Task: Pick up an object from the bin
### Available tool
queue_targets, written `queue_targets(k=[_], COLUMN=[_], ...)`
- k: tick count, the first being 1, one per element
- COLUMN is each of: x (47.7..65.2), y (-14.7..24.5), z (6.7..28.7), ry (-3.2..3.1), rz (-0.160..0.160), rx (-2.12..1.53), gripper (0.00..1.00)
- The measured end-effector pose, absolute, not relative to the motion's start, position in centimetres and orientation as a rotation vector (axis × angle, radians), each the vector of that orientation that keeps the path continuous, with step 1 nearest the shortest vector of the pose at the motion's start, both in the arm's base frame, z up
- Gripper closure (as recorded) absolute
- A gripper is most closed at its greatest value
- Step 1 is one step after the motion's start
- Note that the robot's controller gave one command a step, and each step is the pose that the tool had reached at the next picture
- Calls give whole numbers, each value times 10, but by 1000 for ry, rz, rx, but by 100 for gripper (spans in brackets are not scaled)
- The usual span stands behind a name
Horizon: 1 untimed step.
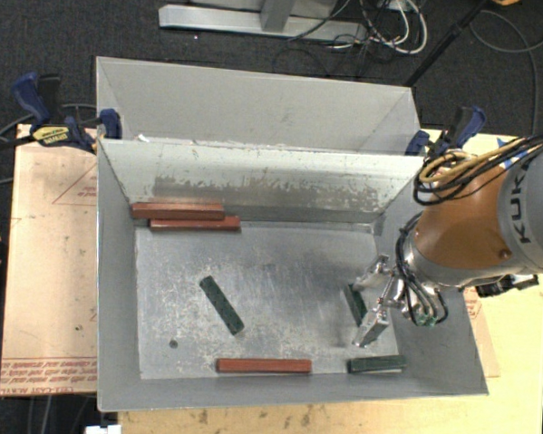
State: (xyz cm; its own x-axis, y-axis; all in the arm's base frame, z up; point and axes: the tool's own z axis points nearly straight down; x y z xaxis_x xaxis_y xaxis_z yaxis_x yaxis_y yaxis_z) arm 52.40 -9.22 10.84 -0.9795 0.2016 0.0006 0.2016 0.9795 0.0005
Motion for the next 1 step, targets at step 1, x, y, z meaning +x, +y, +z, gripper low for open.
queue_targets(k=[1], x=[542], y=[-114], z=[107], ry=[-3108], rz=[-1], rx=[-474], gripper=[0])
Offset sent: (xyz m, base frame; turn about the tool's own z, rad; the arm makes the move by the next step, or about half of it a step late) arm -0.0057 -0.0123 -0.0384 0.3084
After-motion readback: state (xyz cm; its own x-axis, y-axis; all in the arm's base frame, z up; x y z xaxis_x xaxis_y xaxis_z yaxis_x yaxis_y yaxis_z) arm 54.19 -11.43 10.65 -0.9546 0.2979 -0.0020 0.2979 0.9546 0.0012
